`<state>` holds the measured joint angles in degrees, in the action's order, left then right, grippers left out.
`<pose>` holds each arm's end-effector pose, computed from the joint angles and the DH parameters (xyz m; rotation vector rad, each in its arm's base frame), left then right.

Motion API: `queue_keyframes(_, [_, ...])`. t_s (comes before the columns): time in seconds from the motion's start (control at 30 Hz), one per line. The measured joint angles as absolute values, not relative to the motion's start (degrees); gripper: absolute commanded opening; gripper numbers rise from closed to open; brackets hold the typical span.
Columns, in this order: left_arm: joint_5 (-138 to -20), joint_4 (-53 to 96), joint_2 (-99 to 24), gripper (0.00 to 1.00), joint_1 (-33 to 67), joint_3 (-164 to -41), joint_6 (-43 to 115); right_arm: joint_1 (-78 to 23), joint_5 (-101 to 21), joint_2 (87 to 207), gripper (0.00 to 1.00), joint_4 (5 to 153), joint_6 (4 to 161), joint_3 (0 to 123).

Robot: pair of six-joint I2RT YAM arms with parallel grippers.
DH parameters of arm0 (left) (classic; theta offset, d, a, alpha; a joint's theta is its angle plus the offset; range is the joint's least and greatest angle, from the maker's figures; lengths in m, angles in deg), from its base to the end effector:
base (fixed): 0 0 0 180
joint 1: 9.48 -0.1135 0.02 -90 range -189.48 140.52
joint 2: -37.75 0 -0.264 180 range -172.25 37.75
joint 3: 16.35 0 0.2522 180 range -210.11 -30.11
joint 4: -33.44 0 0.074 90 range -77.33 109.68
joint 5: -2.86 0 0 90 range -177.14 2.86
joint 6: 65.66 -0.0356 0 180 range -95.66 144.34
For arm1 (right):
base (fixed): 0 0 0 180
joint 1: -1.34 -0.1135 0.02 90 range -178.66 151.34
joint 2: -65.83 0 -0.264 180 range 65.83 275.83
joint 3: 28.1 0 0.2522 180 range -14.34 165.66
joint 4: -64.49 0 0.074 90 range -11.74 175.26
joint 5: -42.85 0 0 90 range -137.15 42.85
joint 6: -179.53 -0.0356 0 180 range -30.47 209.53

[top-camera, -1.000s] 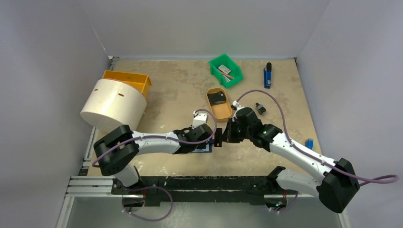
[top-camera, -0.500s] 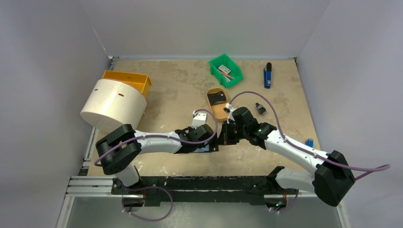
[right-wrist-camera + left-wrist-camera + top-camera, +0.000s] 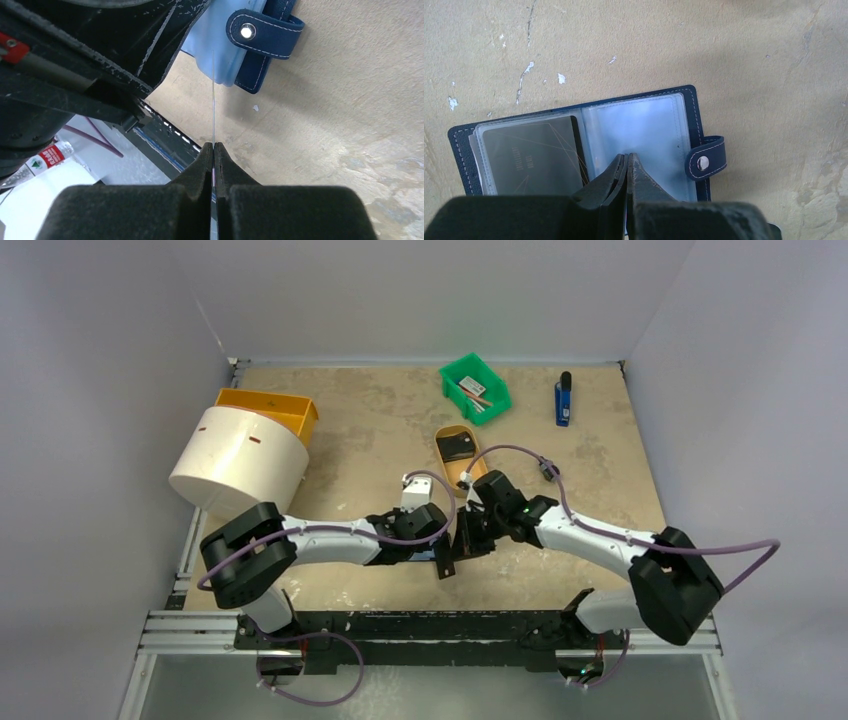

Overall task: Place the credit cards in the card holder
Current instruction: Turn over the card slot in the card holder.

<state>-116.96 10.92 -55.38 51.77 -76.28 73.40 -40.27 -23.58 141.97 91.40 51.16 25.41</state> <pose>0.1620 -0.2585 0.1523 0.0583 2.3826 -0.2399 0.1840 0.1825 0.1916 -0.2796 2.6526 1.0550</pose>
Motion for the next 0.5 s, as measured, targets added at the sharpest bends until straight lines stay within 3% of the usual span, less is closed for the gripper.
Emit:
queue_keyframes(0.37, [-117.4,12.5,-54.2,0.01,51.8,-74.5,74.4,-40.3,-19.5,149.6,0.0,87.5,46.8,25.2])
queue_keyframes(0.5, [-117.4,11.3,-52.7,0.25,51.8,-73.9,74.4,-40.3,-17.5,153.4,0.0,84.7,45.1,25.2])
